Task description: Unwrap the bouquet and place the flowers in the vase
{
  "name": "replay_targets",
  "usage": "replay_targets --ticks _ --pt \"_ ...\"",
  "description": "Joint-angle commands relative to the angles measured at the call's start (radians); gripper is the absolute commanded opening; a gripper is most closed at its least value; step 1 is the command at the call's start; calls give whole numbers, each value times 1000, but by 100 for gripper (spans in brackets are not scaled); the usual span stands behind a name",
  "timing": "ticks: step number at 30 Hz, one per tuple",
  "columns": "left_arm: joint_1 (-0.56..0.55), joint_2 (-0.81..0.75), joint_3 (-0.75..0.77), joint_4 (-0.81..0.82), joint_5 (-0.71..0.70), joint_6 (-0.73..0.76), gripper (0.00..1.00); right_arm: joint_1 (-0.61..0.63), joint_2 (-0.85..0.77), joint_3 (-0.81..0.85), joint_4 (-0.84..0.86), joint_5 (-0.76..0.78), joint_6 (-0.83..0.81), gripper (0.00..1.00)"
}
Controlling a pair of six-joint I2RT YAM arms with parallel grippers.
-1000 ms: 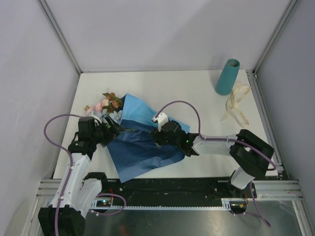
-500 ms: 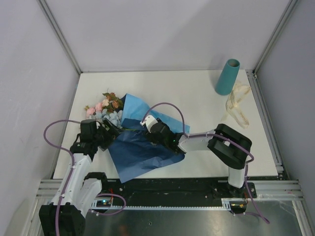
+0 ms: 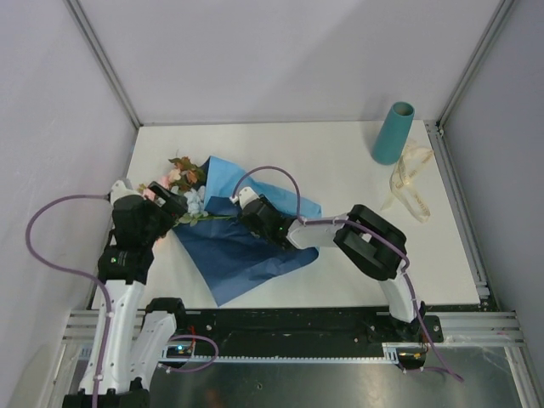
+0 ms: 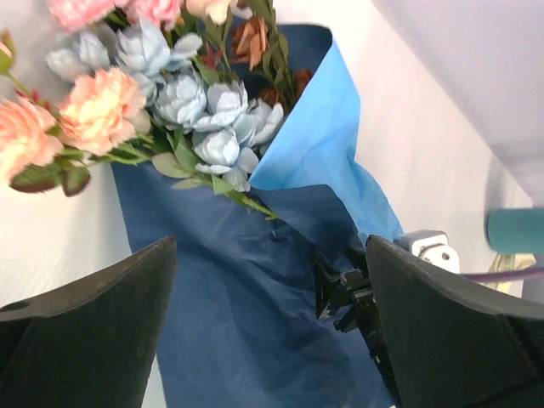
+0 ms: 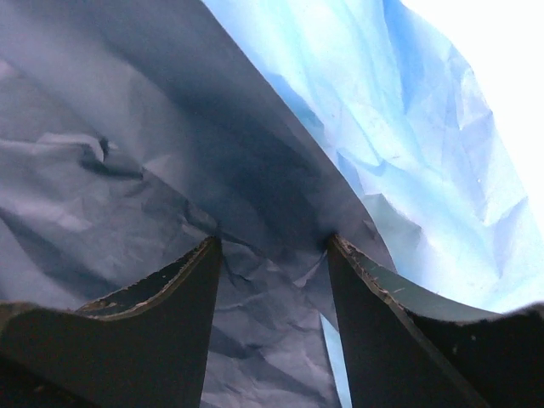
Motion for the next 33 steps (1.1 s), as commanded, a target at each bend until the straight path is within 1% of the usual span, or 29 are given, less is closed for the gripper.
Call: replay_targets --ticks 1,5,8,10,13,18,24,28,30,33 --pt "3 -34 57 -46 -148 60 97 -33 62 119 -96 21 95 58" --pt "6 -21 24 -47 -134 40 99 -50 134 254 -204 9 173 56" --pt "9 17 -31 -46 -58 -2 98 -53 174 324 -258 10 216 56" --pt "9 46 -70 -43 -3 -31 97 -48 172 331 -259 -4 225 56" --pt "9 73 -121 -39 26 -51 96 -40 113 289 -231 -55 220 56" --pt "9 63 -208 -20 23 -91 95 -37 -70 146 -138 -232 175 61" --pt "9 71 -259 0 48 -116 95 -29 -215 40 -81 -359 107 64" --pt "9 72 -301 29 26 -128 94 -17 -263 12 -53 -376 75 68" --pt "9 84 -319 56 23 -133 92 -12 -268 10 -41 -360 44 70" --pt "9 108 -329 99 43 -138 83 1 -263 9 -18 -311 -15 71"
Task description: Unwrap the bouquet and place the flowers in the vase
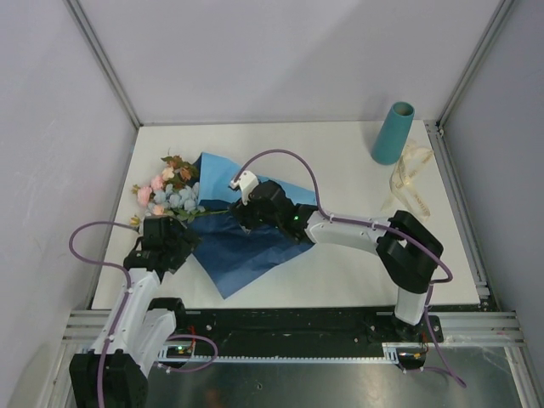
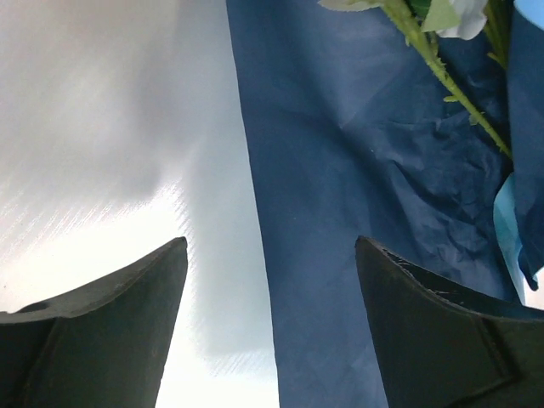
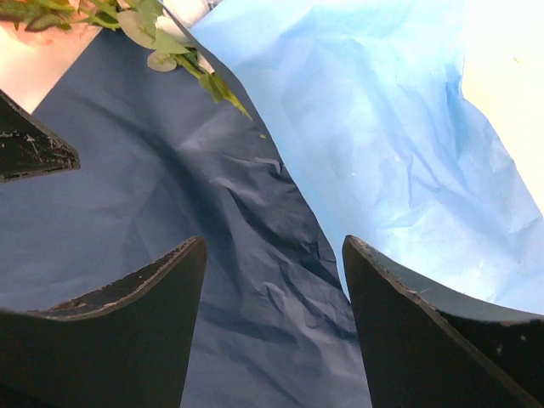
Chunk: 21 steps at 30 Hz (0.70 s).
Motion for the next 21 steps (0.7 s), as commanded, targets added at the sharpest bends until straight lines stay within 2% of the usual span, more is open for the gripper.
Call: replay_targets --ticks 1,3,7,12,14,16,17,19,21 --pt "5 30 -13 96 14 -27 80 20 -16 -12 67 34 -110 72" --pt "5 45 -11 122 16 -23 74 20 1 -11 91 22 -148 72" --pt "5 85 0 153 13 -18 50 10 58 12 107 7 -181 71" --pt "5 154 15 191 17 -7 8 0 146 69 99 103 -225 64" --pt "5 181 19 202 17 -3 2 -7 171 90 110 131 -238 57" --pt "5 204 24 212 17 3 0 -21 182 103 130 153 -233 42" --pt "5 211 27 215 14 5 0 -28 183 107 145 168 -225 30" --pt "5 214 32 218 2 5 0 -49 179 121 168 197 -209 13" --pt "5 208 34 221 -28 5 0 -76 173 140 182 217 -194 3"
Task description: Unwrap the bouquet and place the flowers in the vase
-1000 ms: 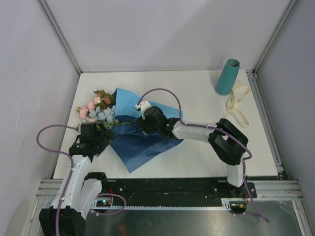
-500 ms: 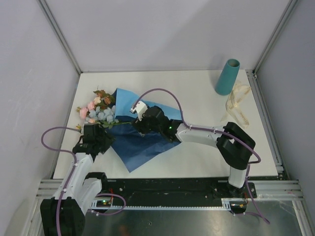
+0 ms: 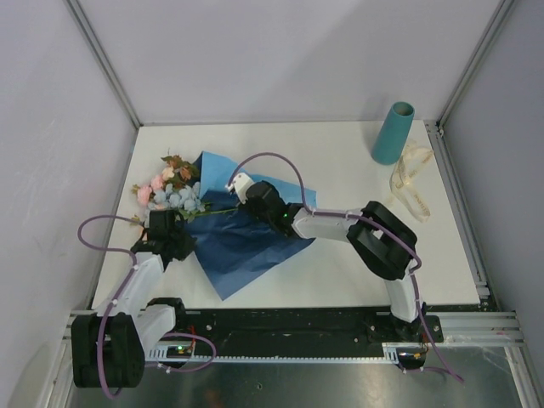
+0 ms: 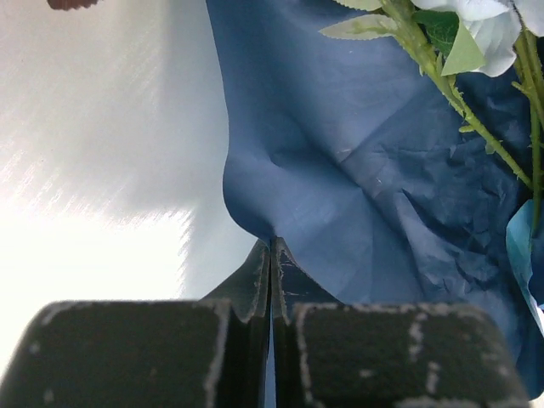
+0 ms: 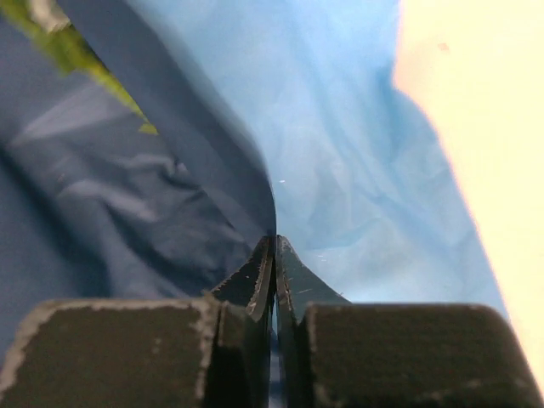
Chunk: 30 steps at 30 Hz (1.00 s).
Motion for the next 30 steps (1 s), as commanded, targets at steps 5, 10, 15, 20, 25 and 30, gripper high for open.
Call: replay_targets --ticks 5,10,15,20,25,30 --pt "5 -12 51 45 -114 12 0 -137 -25 142 127 99 69 0" --pt "5 1 29 45 -181 0 0 -236 17 207 118 109 126 0" --pt "5 19 24 46 -200 -9 0 -298 76 258 142 120 125 0" --pt "5 49 21 45 -204 -3 0 -361 146 336 100 114 161 0" --pt "5 58 26 45 -216 -1 0 -407 209 394 19 112 211 0" --pt "5 69 19 43 -210 -19 12 -444 236 441 -57 111 274 9"
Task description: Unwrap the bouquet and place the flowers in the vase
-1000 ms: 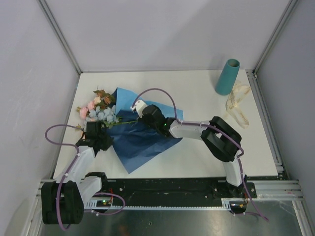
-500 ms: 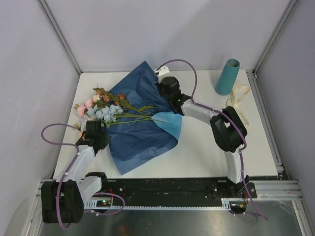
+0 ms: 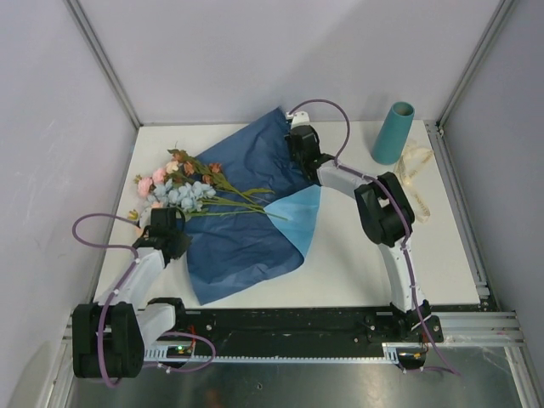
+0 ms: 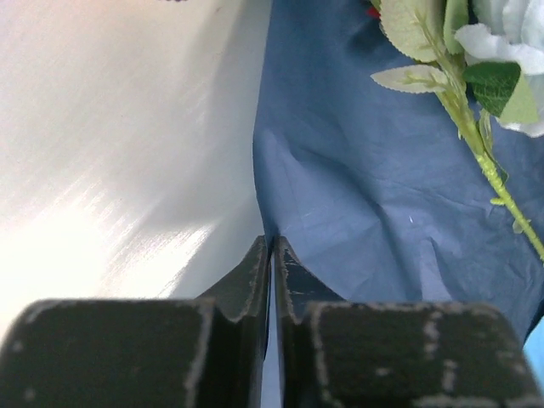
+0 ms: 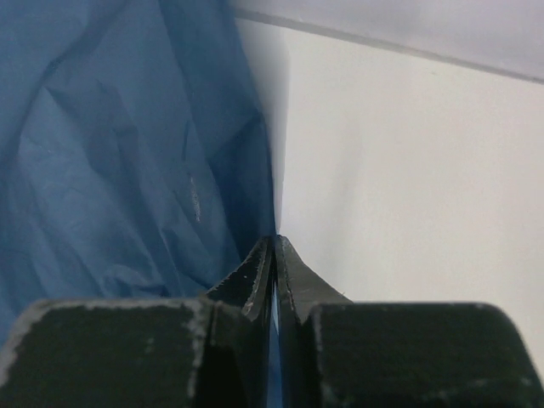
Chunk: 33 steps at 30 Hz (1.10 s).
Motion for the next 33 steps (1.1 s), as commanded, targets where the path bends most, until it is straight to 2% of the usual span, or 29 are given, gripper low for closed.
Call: replay_targets --ticks 1,2,5,7,9,14,19,24,29,33 --pt "5 12 8 16 -28 -17 23 -32 2 75 -77 11 72 14" --pt "5 11 12 13 -23 -17 32 -35 -8 76 -92 8 79 20" --pt "5 -5 38 -10 -13 -15 62 -47 -66 77 -163 -25 91 50" --pt "5 -32 64 -37 -16 -11 75 -50 -113 77 -220 -38 97 61" --pt "5 -66 103 -72 -19 -1 82 -51 -173 68 -278 -27 106 66" --pt "5 -174 214 -153 2 49 96 -40 -363 -39 -378 -44 128 68" --pt "5 -258 280 -176 127 114 99 13 -546 -214 -415 -89 132 67" --pt "4 -243 258 -169 308 124 98 132 -668 -366 -437 -104 168 66" --pt "4 -185 146 -95 432 89 96 291 -684 -488 -414 -57 213 63" --pt "2 -122 45 26 466 52 93 409 -620 -543 -384 101 225 63"
